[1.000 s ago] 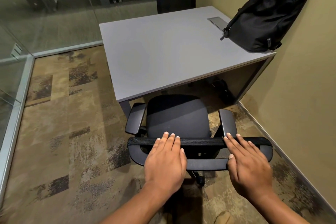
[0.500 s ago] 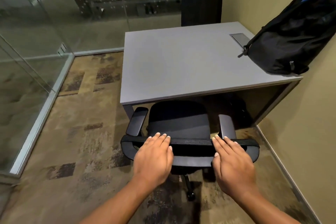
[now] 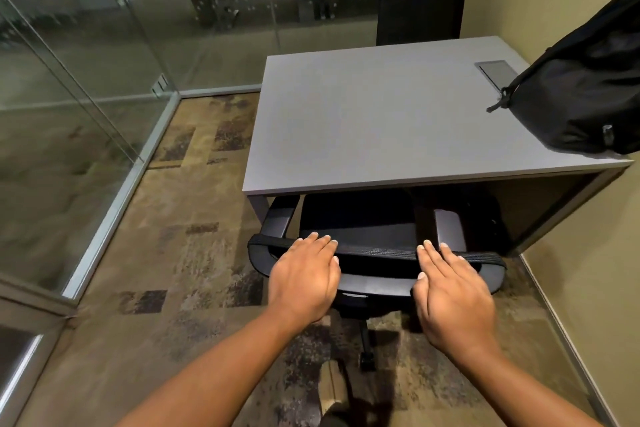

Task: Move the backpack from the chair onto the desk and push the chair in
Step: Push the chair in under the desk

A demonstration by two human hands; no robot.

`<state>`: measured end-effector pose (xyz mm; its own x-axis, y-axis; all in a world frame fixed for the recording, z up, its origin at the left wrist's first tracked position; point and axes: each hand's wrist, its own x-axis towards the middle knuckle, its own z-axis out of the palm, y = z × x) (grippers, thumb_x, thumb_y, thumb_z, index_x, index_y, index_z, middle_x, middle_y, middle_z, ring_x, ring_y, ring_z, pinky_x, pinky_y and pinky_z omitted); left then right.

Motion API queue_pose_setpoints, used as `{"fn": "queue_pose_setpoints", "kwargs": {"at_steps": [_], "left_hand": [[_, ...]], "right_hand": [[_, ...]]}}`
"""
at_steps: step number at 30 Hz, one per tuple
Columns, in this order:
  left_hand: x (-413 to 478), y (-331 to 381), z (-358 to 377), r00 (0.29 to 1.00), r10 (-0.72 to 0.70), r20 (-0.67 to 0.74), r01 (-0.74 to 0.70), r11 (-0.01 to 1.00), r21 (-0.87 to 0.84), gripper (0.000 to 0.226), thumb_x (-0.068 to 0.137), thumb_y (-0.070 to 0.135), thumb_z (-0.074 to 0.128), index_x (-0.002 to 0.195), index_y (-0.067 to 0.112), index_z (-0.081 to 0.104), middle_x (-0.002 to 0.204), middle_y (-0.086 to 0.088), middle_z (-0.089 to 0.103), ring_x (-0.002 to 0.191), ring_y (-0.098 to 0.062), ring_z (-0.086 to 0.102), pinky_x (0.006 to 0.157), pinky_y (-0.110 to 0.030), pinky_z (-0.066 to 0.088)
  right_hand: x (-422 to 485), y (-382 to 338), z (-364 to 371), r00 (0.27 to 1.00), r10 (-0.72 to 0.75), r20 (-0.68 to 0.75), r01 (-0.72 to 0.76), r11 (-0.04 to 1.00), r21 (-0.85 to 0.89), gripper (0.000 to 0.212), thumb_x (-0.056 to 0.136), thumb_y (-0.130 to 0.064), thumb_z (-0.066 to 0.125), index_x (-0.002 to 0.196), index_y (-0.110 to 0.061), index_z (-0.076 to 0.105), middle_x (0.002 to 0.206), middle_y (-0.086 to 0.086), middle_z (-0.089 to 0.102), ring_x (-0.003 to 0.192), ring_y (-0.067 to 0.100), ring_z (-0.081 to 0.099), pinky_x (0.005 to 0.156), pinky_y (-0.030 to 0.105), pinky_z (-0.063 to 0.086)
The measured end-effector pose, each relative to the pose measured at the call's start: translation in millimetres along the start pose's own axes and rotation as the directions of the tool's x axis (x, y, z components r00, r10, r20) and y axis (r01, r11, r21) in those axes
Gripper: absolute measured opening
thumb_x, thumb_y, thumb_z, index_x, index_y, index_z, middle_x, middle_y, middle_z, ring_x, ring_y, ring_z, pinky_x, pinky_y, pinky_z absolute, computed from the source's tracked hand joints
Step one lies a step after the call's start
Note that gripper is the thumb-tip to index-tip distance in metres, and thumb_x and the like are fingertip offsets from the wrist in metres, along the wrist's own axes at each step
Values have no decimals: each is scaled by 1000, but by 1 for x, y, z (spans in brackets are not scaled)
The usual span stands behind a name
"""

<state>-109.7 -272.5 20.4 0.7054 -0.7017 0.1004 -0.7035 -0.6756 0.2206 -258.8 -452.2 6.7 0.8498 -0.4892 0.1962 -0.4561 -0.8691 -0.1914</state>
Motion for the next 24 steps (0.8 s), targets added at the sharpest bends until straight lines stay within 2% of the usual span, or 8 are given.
{"fn": "queue_pose_setpoints", "kwargs": {"at_steps": [4, 14, 21, 24], "left_hand": [[24, -4, 2, 1000, 22, -2, -22, 1000, 1, 48, 98, 35, 29, 130, 17, 60, 134, 0, 62, 132, -18, 47, 113, -34, 29], [67, -5, 10, 998, 55, -13, -56, 998, -22, 45, 96, 35, 35, 124, 15, 65, 126, -1, 67, 125, -20, 55, 108, -37, 39], [81, -4, 18, 998, 58, -37, -60, 996, -67, 44, 94, 35, 40, 122, 16, 67, 125, 0, 67, 121, -19, 58, 107, -40, 41], [86, -4, 19, 996, 66, -52, -70, 995, -77, 44, 93, 35, 39, 120, 16, 69, 123, 0, 69, 117, -19, 61, 104, -41, 45]], "right_hand": [[19, 3, 2, 1000, 24, -7, -24, 1000, -1, 51, 93, -32, 32, 130, -8, 58, 135, 8, 58, 131, 24, 47, 109, 42, 34], [60, 20, 9, 997, 56, 52, -54, 998, -37, 54, 93, -33, 27, 136, -12, 52, 141, 2, 51, 136, 17, 39, 110, 37, 28], [79, 29, 13, 1000, 28, -2, -28, 998, -51, 54, 91, -28, 26, 130, -9, 58, 137, 4, 55, 130, 21, 47, 105, 42, 35], [86, 38, 17, 999, 17, 31, -14, 997, -73, 56, 93, -31, 23, 130, -8, 57, 137, 5, 55, 130, 20, 46, 105, 39, 34]]}}
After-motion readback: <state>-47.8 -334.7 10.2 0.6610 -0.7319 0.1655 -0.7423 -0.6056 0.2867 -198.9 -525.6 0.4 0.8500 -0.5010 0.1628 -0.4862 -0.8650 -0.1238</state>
